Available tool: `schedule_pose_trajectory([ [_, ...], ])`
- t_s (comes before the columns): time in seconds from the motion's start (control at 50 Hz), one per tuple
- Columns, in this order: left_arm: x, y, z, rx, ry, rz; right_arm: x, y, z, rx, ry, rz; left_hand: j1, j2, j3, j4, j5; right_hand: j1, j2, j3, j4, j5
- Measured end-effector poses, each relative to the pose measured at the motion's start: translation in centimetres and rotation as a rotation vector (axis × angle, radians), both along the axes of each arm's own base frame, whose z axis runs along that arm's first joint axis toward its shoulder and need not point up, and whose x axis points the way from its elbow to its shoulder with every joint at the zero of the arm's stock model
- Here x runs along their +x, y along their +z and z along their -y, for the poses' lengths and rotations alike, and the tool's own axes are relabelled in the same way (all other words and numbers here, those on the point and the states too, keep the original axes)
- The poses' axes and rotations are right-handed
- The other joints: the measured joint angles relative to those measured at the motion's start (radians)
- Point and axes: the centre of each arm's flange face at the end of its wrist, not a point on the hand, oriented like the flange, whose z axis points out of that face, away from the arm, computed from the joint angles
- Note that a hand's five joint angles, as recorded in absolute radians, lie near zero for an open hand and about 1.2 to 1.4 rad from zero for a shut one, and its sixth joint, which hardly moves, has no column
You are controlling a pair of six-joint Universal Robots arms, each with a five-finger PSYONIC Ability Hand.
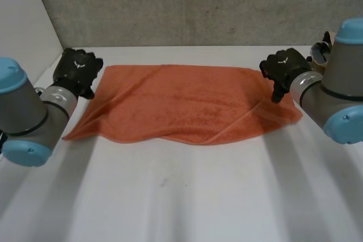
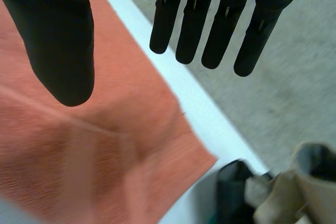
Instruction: Fold the laundry.
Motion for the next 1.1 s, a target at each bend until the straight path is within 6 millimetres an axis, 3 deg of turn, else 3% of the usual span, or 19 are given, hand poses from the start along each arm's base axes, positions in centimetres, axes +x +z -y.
schedule_pose_trajectory([
  [0.14, 1.8, -1.7, -1.4, 0.233, -0.006, 0.014, -0.6, -0.5, -1.4, 0.181, -0.033, 0.018, -0.002, -0.001, -0.001, -0.002, -0.002, -0.001, -0.013, -0.007, -0.003, -0.011],
  [0.26, 3.7, -4.2, -0.8, 0.396, -0.006, 0.017, -0.8, -1.8, -2.1, 0.243, -0.033, 0.014, -0.002, -0.001, -0.001, -0.002, -0.001, -0.001, -0.013, -0.007, -0.003, -0.011],
  [0.38, 4.9, -6.3, 0.9, 0.423, 0.014, 0.051, -0.8, -2.9, -2.4, 0.235, -0.013, -0.002, -0.002, -0.001, -0.001, -0.002, -0.002, -0.001, -0.013, -0.007, -0.003, -0.010],
  [0.56, 5.3, -7.7, 2.7, 0.379, 0.039, 0.114, -0.8, -3.6, -2.5, 0.214, -0.001, -0.015, -0.020, -0.018, -0.015, -0.019, -0.017, -0.001, -0.013, -0.006, -0.002, 0.014],
  [0.62, 5.1, -7.8, 3.3, 0.349, 0.048, 0.126, -0.8, -3.7, -2.6, 0.213, 0.002, -0.016, 0.070, 0.073, 0.070, 0.066, 0.072, -0.001, -0.013, -0.005, -0.002, 0.019],
  [0.68, 4.8, -7.9, 3.9, 0.314, 0.061, 0.134, -0.8, -3.7, -2.7, 0.214, 0.003, -0.016, 0.477, 0.464, 0.458, 0.466, 0.464, -0.001, -0.013, -0.005, -0.002, 0.019],
  [0.76, 4.5, -7.1, 4.7, 0.254, 0.091, 0.140, -0.9, -3.7, -2.7, 0.213, -0.001, -0.013, 0.557, 0.593, 0.584, 0.593, 0.564, -0.001, -0.013, -0.005, -0.003, 0.019],
  [0.86, 4.3, -4.3, 4.8, 0.177, 0.136, 0.119, -1.2, -3.5, -1.8, 0.191, -0.010, -0.003, 0.557, 0.595, 0.586, 0.595, 0.564, -0.017, -0.026, -0.019, -0.015, -0.017],
  [0.96, 3.7, -0.3, 3.3, 0.109, 0.132, 0.066, -0.8, -3.1, 0.0, 0.140, 0.035, 0.012, 0.557, 0.595, 0.586, 0.596, 0.564, -0.068, -0.082, -0.072, -0.072, -0.073],
  [1.1, 2.9, 2.0, 0.9, 0.088, 0.088, 0.030, 0.6, -3.2, 3.4, 0.080, 0.160, 0.019, 0.557, 0.595, 0.586, 0.596, 0.564, -0.081, -0.098, -0.085, -0.089, -0.095],
])
